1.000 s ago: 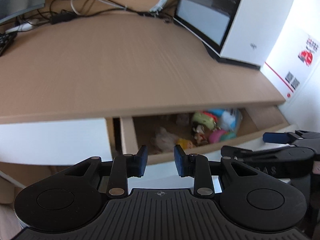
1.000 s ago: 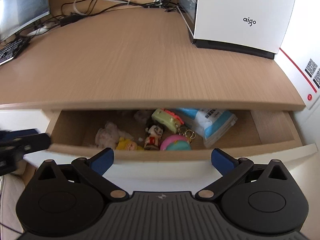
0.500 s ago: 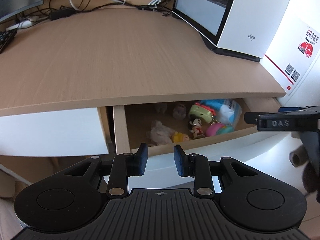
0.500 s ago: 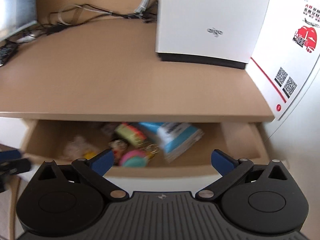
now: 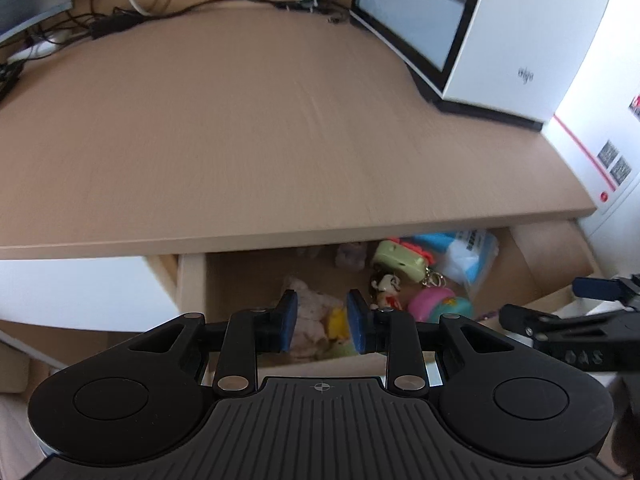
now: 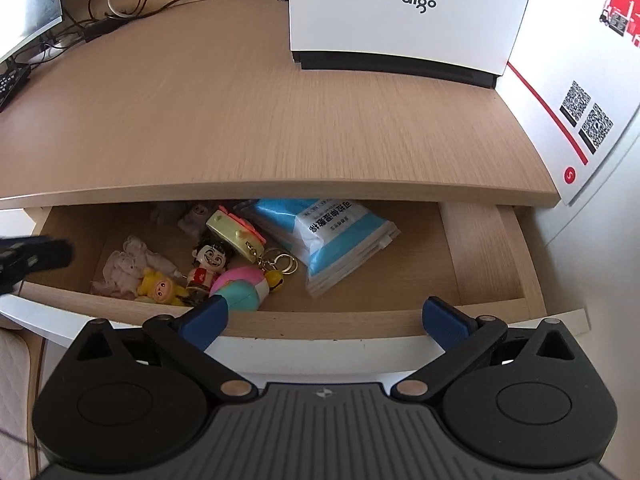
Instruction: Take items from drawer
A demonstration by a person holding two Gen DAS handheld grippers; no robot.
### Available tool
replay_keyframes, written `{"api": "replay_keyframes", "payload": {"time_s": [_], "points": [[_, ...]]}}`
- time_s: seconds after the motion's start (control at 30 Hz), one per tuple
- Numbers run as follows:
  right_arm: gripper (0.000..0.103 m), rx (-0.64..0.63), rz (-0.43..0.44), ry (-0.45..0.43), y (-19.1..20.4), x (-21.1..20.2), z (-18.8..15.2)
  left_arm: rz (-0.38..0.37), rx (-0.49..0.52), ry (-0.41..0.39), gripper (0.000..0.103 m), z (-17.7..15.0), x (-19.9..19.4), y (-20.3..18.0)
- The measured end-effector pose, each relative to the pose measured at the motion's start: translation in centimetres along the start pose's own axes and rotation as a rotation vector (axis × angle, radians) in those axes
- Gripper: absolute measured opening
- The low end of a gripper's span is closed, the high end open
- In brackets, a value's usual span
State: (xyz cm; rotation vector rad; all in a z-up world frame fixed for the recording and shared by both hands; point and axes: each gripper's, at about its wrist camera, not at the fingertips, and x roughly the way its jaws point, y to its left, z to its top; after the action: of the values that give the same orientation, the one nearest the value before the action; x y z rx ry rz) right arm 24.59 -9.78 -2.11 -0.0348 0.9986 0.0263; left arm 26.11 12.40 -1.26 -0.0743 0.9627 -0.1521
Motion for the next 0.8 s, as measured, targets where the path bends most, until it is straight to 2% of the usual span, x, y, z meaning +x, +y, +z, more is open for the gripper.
{"api": "replay_keyframes", "payload": {"time_s": [0.1, 0.27, 0.43, 0.8], "points": [[0.103, 0.002, 0.009, -0.005, -0.2, -0.3, -0.4, -0.009, 0.021, 0.040, 0.027, -0.7, 0.1, -0.9], [0.103, 0.002, 0.028, 0.003, -0.6, -1.3, -1.6, -0.033, 0.086, 0.032, 0.027, -3.1, -2.1, -2.0], [0.103, 0.000, 0.033, 0.010, -0.7, -2.6, -3.3, -0.044, 0.143, 0.072, 0.026, -5.4, -3.6, -2.7], [0.103, -0.002, 0.050, 0.064, -1.0, -5.1, -6.7, -0.117, 0.117, 0.186, 0.030, -7.6, -5.4, -2.5]]}}
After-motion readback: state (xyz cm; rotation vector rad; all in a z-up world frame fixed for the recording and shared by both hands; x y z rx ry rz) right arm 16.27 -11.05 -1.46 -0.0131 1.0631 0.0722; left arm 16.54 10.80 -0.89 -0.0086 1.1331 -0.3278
